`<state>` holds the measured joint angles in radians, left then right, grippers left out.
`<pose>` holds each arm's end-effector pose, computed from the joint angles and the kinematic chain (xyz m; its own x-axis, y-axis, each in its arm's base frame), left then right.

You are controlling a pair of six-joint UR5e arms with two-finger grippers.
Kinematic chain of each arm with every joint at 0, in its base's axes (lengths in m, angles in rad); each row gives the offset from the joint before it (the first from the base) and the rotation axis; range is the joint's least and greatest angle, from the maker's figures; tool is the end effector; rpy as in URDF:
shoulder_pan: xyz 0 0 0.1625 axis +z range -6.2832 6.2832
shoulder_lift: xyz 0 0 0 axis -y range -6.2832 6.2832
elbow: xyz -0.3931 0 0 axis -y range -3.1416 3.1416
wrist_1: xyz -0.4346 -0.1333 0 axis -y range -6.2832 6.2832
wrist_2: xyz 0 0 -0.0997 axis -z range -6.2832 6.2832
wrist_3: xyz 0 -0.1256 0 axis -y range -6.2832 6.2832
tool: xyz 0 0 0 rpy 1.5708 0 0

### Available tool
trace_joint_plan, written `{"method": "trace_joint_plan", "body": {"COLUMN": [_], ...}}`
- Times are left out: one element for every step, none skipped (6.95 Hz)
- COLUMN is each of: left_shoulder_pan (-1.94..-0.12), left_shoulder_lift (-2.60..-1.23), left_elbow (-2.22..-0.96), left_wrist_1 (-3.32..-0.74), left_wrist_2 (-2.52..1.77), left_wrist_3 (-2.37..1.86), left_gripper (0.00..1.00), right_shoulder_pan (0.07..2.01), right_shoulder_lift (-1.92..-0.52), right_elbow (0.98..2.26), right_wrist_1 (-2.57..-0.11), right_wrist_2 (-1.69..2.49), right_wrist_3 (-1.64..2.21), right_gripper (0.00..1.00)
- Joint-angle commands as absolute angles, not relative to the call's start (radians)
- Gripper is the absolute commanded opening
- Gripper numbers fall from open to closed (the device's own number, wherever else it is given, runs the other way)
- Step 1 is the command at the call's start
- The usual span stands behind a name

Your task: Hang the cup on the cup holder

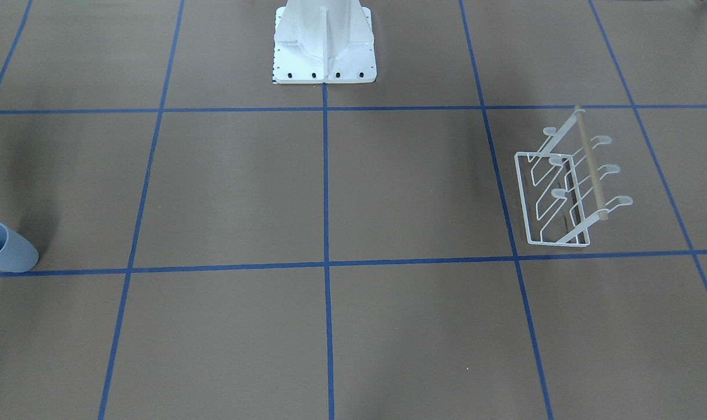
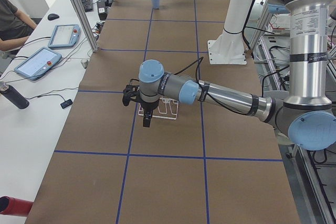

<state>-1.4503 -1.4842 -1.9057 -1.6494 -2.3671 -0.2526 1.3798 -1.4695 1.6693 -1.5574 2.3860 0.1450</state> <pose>0.0181 -0.5114 0.4985 0.6740 0.0671 -0.7357 0.0564 0.9883 0.1418 -0.0692 -0.5788 0.5304 0.6641 -0.1398 0.7345 0.0905 0.9902 0.1066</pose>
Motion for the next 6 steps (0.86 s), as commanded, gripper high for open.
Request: {"method": "trace_joint_plan", "body": {"left_shoulder_pan": [-1.451,-1.451,-1.45,-1.451,-1.451,-1.451], "left_shoulder_lift": [-1.488,-1.488,-1.491,-1.486,-1.488,-1.489], "left_elbow": [-1.914,-1.91,-1.905,-1.911,-1.907,-1.905], "left_wrist_1": [-1.654,-1.652,-1.652,-1.652,-1.652,-1.652], "left_wrist_2": [-2.398,-2.396,-2.396,-2.398,-2.395,-2.393], "left_wrist_3": [-0.256,-0.258,-0.258,-0.256,-0.258,-0.258], "left_gripper": [0.99,0.99,0.99,0.99,0.99,0.99], "right_shoulder_pan": [1.329,1.289,1.263,1.247,1.23,1.214], "right_shoulder_lift": [-1.457,-1.439,-1.436,-1.436,-1.428,-1.421], "right_elbow": [1.553,1.527,1.528,1.516,1.485,1.465], "right_wrist_1": [-1.382,-1.315,-1.292,-1.287,-1.273,-1.255], "right_wrist_2": [2.353,2.342,2.304,2.303,2.299,2.295], "right_wrist_3": [0.213,0.37,0.456,0.462,0.462,0.463], "right_gripper": [1.0,1.0,1.0,1.0,1.0,0.99]}}
